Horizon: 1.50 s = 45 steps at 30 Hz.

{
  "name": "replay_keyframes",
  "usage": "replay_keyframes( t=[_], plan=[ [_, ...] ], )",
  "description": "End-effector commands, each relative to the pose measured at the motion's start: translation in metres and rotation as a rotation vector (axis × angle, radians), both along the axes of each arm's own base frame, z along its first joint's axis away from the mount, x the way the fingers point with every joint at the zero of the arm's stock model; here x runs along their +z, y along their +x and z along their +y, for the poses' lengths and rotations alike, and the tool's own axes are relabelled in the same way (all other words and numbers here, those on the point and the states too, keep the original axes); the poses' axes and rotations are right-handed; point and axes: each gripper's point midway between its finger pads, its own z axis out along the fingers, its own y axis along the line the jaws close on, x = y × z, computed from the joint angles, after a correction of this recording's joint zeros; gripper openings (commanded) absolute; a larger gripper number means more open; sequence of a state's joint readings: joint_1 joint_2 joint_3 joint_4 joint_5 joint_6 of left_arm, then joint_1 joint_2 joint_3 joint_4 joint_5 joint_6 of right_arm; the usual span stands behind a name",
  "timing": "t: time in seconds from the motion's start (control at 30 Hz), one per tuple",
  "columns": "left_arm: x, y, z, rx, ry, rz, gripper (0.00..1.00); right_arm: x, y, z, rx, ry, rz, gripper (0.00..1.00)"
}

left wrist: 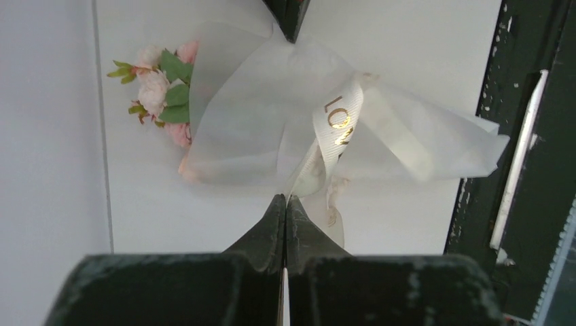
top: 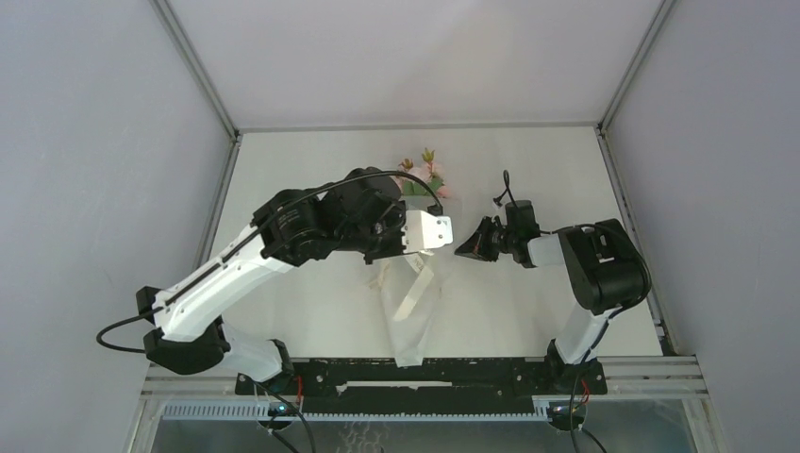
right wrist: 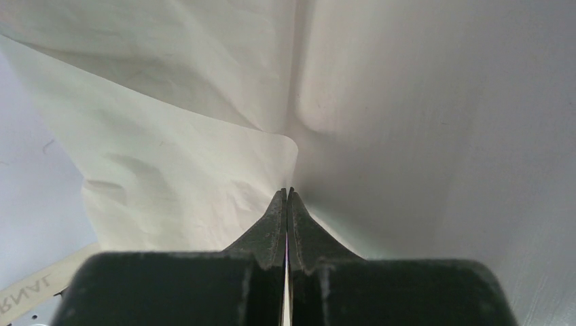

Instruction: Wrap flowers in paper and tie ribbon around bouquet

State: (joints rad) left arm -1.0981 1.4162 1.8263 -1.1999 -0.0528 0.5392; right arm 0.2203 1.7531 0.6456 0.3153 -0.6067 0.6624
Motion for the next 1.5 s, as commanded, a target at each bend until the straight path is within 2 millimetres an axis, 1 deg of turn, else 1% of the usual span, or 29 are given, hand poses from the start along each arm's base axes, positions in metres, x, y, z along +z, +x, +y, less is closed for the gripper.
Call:
replay_keyframes(
  t=[0.0,0.07,0.13,0.2,0.23,0.33,0.43,0.5,0.57,0.6,0.67,0.7,0.77,0.83,0.9,0.97,1.03,1.1,1.17,1.23,1.3,1.37,1.4,1.47],
  plan=[
    [0.012,-0.016,0.020,0.024,-0.005,0.026,0.00,0.000,0.006,-0.002,0.006,-0.015,-0.028,0.00],
    [0.004,-0.012,0.032,0.080,0.038,0.015,0.00,0.000,0.005,-0.002,0.007,-0.014,-0.026,0.00],
    [-0.010,-0.001,0.043,0.162,0.085,-0.015,0.00,-0.001,0.005,-0.002,0.010,-0.016,-0.026,0.00],
    [-0.021,0.010,0.047,0.245,0.102,-0.046,0.00,-0.002,0.004,-0.002,0.013,-0.019,-0.024,0.00],
    [-0.023,0.014,0.044,0.277,0.086,-0.049,0.00,-0.003,0.004,-0.002,0.014,-0.020,-0.022,0.00],
    [-0.029,0.021,0.024,0.373,-0.034,0.019,0.00,-0.003,0.004,0.000,0.021,-0.023,-0.018,0.00],
    [-0.030,0.041,0.005,0.498,-0.203,0.092,0.00,-0.002,0.004,0.002,0.029,-0.026,-0.022,0.00],
    [-0.029,0.052,0.001,0.586,-0.316,0.190,0.00,-0.002,0.003,0.004,0.039,-0.035,-0.021,0.00],
    [-0.027,0.067,0.007,0.703,-0.415,0.269,0.00,-0.002,0.002,0.004,0.043,-0.040,-0.023,0.00],
    [-0.027,0.077,0.015,0.765,-0.462,0.290,0.00,-0.001,0.002,0.005,0.047,-0.040,-0.026,0.00],
    [-0.034,0.092,0.028,0.867,-0.549,0.327,0.00,0.000,0.002,0.006,0.049,-0.040,-0.027,0.00],
    [-0.041,0.097,0.034,0.907,-0.572,0.345,0.00,0.000,0.001,0.006,0.050,-0.039,-0.027,0.00],
    [-0.063,0.099,0.040,0.961,-0.557,0.390,0.00,0.001,0.001,0.006,0.052,-0.037,-0.028,0.00],
    [-0.086,0.093,0.038,0.978,-0.536,0.462,0.00,0.001,0.001,0.007,0.056,-0.036,-0.029,0.00],
    [-0.097,0.086,0.033,0.975,-0.548,0.520,0.00,0.003,0.000,0.009,0.065,-0.038,-0.030,0.00],
    [-0.097,0.084,0.029,0.975,-0.558,0.553,0.00,0.004,-0.001,0.010,0.075,-0.046,-0.032,0.00],
    [-0.100,0.088,0.032,1.019,-0.570,0.580,0.00,0.005,-0.001,0.010,0.080,-0.052,-0.033,0.00],
    [-0.107,0.093,0.041,1.068,-0.562,0.566,0.00,0.007,-0.001,0.011,0.082,-0.052,-0.035,0.00],
    [-0.114,0.100,0.058,1.144,-0.545,0.528,0.00,0.008,-0.001,0.010,0.082,-0.052,-0.037,0.00],
    [-0.112,0.104,0.073,1.204,-0.577,0.508,0.00,0.009,-0.001,0.011,0.085,-0.051,-0.037,0.00],
    [-0.103,0.104,0.078,1.213,-0.609,0.500,0.00,0.009,-0.001,0.012,0.090,-0.053,-0.036,0.00],
    [-0.097,0.100,0.072,1.171,-0.624,0.531,0.00,0.008,-0.002,0.012,0.096,-0.056,-0.033,0.00],
    [-0.100,0.098,0.068,1.157,-0.625,0.553,0.00,0.009,-0.002,0.013,0.100,-0.059,-0.034,0.00],
    [-0.115,0.093,0.057,1.126,-0.614,0.621,0.00,0.010,-0.001,0.013,0.105,-0.066,-0.034,0.02]
  ],
)
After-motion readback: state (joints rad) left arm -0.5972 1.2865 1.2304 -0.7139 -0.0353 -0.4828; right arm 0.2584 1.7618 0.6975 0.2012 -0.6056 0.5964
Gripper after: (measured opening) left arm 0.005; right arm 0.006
